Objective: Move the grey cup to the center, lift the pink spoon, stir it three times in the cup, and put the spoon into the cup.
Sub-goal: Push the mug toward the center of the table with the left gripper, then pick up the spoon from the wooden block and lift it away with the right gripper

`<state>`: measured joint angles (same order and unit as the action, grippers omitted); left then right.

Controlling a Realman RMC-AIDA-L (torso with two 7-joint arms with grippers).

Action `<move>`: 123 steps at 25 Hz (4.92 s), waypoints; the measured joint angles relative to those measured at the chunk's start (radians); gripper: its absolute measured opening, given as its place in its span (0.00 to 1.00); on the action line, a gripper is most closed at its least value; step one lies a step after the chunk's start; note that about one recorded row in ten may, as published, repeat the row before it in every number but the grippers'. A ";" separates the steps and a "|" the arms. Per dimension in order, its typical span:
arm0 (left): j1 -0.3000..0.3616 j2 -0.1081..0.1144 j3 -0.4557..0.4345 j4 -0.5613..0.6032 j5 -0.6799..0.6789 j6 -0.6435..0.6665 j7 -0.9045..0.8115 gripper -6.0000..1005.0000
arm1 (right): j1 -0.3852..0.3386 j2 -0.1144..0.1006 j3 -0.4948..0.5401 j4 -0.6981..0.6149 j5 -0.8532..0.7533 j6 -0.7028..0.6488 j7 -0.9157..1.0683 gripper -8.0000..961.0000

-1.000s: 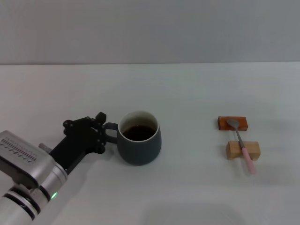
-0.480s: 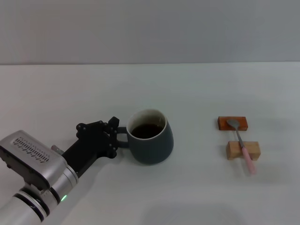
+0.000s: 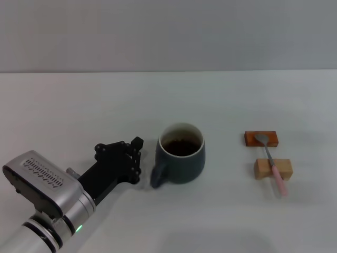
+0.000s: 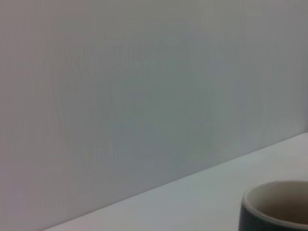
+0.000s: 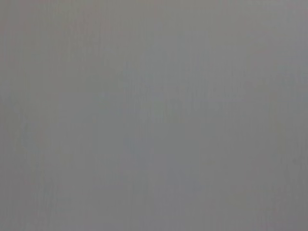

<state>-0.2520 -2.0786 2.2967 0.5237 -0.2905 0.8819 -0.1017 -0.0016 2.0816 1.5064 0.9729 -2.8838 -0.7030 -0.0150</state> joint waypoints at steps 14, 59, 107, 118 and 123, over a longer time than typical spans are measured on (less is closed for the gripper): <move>0.007 0.000 0.018 0.034 -0.002 -0.031 -0.001 0.01 | 0.000 -0.001 0.000 -0.002 0.000 0.002 0.000 0.77; 0.009 0.019 -0.432 0.038 -0.087 0.001 0.043 0.02 | -0.054 0.004 -0.154 0.025 0.001 0.002 0.000 0.77; -0.002 0.026 -0.657 0.017 -0.081 0.015 0.079 0.23 | -0.161 -0.008 -0.934 -0.188 0.668 -0.510 -0.303 0.76; -0.016 0.028 -0.657 0.015 -0.081 0.017 0.080 0.23 | -0.133 -0.008 -0.998 -0.208 0.687 -0.477 -0.236 0.76; -0.017 0.027 -0.657 0.015 -0.081 0.017 0.080 0.23 | -0.118 -0.007 -1.007 -0.235 0.687 -0.452 -0.207 0.76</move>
<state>-0.2693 -2.0519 1.6398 0.5385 -0.3712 0.8990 -0.0215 -0.1195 2.0751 0.4989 0.7375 -2.1966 -1.1553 -0.2219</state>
